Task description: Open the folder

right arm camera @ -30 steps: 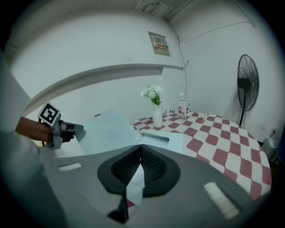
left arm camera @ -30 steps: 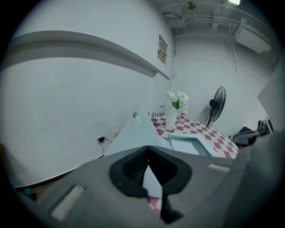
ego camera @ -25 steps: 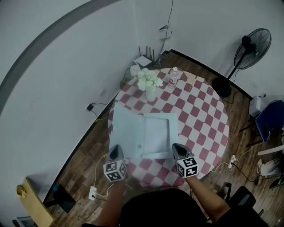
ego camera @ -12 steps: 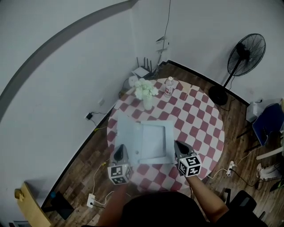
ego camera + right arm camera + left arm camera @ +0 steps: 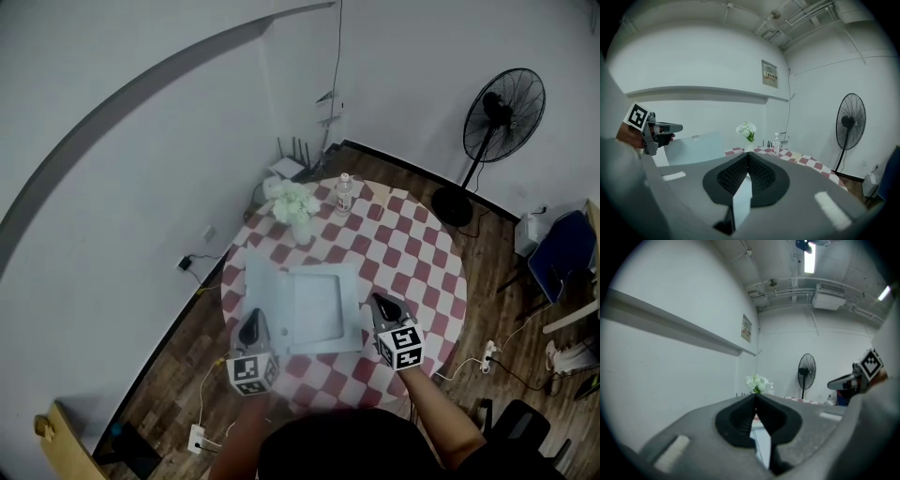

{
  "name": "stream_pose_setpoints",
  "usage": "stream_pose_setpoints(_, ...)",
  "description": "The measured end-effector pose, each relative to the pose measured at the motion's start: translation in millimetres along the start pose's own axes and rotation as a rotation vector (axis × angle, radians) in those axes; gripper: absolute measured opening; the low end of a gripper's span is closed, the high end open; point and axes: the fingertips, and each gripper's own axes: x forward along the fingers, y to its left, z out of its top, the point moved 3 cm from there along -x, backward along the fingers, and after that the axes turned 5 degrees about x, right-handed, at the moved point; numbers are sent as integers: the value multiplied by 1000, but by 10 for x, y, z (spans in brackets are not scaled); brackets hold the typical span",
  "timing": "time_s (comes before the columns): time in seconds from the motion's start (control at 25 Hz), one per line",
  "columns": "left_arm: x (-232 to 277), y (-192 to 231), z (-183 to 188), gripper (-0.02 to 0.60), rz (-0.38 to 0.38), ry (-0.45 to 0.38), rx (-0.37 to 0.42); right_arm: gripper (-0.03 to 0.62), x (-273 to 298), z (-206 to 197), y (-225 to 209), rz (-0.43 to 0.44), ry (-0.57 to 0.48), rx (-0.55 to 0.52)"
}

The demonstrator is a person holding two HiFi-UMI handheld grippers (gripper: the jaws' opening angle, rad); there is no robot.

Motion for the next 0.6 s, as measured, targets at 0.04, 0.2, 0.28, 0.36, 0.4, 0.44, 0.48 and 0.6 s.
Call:
stream_pose_setpoints(0.04, -2, -21, 32, 2, -1, -8, 2, 2, -11, 39, -32, -3, -14, -5)
stream_pose_setpoints(0.2, -39, -86, 35, 2, -6, -12, 19, 2, -45, 95, -88, -15, -38, 4)
stream_pose_setpoints(0.28, -63, -116, 29, 2, -3, -16, 36, 2, -67, 87, -55, -2, -43, -5)
stream_pose_setpoints(0.36, -70, -138, 25, 2, -2, -19, 43, 2, -88, 86, -10, 15, -48, -10)
stream_pose_setpoints(0.4, -66, -143, 20, 2, -5, -18, 42, 2, -93, 91, 7, 20, -49, -9)
stream_pose_setpoints(0.44, -62, -146, 17, 2, -7, -17, 40, 2, -95, 97, 18, 21, -49, -8)
stream_pose_setpoints(0.48, -61, -148, 15, 2, -8, -17, 36, 2, -99, 100, 26, 20, -48, -8)
stream_pose_setpoints(0.6, -70, -155, 21, 2, -12, -14, 27, 2, -114, 97, 47, 14, -38, -8)
